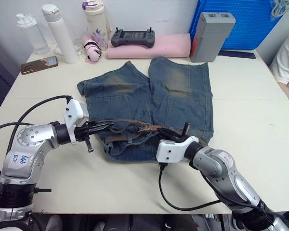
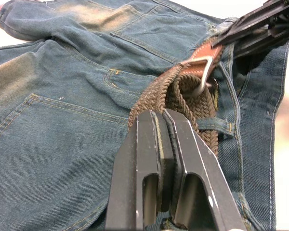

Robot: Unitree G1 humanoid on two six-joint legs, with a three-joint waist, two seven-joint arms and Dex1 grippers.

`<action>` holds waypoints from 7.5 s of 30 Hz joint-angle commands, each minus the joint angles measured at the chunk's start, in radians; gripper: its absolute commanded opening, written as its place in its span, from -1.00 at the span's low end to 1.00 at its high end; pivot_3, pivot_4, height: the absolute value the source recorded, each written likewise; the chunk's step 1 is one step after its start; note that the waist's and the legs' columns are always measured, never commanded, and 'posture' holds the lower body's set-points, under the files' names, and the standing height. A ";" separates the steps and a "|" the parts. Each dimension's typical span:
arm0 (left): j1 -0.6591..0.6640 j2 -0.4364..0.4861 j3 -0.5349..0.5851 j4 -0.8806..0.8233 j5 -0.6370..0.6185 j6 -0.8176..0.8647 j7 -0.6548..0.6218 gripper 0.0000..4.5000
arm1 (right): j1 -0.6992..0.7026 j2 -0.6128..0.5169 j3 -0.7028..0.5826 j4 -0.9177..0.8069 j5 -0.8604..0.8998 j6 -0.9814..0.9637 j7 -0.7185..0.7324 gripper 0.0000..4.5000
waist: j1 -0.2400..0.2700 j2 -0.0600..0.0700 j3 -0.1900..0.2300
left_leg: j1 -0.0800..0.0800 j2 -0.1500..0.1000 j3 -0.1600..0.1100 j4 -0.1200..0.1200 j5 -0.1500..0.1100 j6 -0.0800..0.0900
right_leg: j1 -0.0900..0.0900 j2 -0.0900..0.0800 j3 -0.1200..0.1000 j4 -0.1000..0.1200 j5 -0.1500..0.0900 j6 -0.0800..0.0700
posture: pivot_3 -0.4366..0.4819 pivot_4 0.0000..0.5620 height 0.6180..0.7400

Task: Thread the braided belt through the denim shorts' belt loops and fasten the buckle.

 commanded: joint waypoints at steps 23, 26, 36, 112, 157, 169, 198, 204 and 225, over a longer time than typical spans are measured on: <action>-0.015 0.008 0.022 -0.016 -0.011 -0.001 0.022 -1.00 | 0.000 0.152 0.011 -0.130 -0.195 0.182 0.101 -1.00 | -0.001 0.000 0.000 | 0.000 -0.001 0.003 0.001 0.000 0.000 | -0.006 0.000 0.006 0.008 0.000 0.000 | -0.05 -0.47 0.57; -0.023 0.008 0.020 -0.013 -0.012 -0.001 0.019 -1.00 | -0.015 0.156 0.008 -0.118 -0.211 0.175 0.093 -1.00 | -0.001 0.000 0.000 | 0.000 -0.001 0.003 0.001 0.000 0.000 | -0.006 0.000 0.006 0.008 0.000 0.000 | -0.05 -0.47 0.57; -0.050 0.026 0.018 -0.019 -0.015 -0.009 -0.016 -1.00 | -0.032 0.205 0.001 -0.062 -0.213 0.240 0.123 -1.00 | -0.002 0.000 0.000 | 0.000 -0.001 0.003 0.001 0.000 0.000 | -0.007 0.000 0.006 0.008 0.000 0.000 | -0.05 -0.47 0.57; -0.302 0.088 -0.168 0.278 0.158 -0.281 -0.416 -1.00 | -0.166 0.079 -0.040 0.094 -0.229 -0.108 0.096 -1.00 | -0.001 -0.003 -0.002 | 0.000 0.000 0.007 0.003 0.000 0.000 | -0.009 0.002 0.013 0.012 0.000 -0.001 | -0.05 -0.47 0.57; -0.227 0.140 -0.180 0.261 0.192 -0.308 -0.460 -1.00 | -0.337 -0.015 -0.017 0.233 -0.197 -0.509 0.005 -1.00 | -0.008 -0.003 -0.002 | 0.000 0.001 0.008 0.003 0.000 0.001 | -0.009 0.003 0.014 0.012 0.000 -0.001 | -0.05 -0.47 0.57; -0.249 0.112 -0.229 0.324 0.225 -0.385 -0.484 -1.00 | -0.313 0.001 -0.027 0.234 -0.193 -0.485 0.023 -1.00 | -0.008 -0.003 -0.002 | 0.000 0.001 0.008 0.003 -0.001 0.001 | -0.009 0.003 0.014 0.012 0.000 -0.001 | -0.05 -0.47 0.57; -0.203 0.104 -0.203 0.274 0.202 -0.332 -0.405 -1.00 | -0.250 0.076 0.043 0.307 -0.145 -0.257 0.327 -1.00 | -0.020 -0.007 -0.005 | 0.002 0.003 0.008 0.004 -0.001 0.001 | -0.008 0.006 0.016 0.013 0.000 -0.001 | -0.05 -0.47 0.57; -0.196 0.105 -0.194 0.267 0.194 -0.316 -0.387 -1.00 | -0.311 0.152 0.080 0.359 -0.164 -0.157 0.346 -1.00 | -0.027 -0.008 -0.005 | 0.002 0.003 0.007 0.004 -0.001 0.001 | -0.008 0.006 0.016 0.013 0.000 -0.001 | -0.05 -0.47 0.57; -0.176 0.094 -0.160 0.227 0.179 -0.259 -0.321 -1.00 | -0.206 0.228 0.119 0.223 -0.258 0.018 0.276 0.16 | -0.027 -0.008 -0.005 | 0.002 0.003 0.006 0.004 -0.001 -0.001 | -0.009 0.007 0.017 0.014 0.000 -0.001 | -0.05 -0.47 0.57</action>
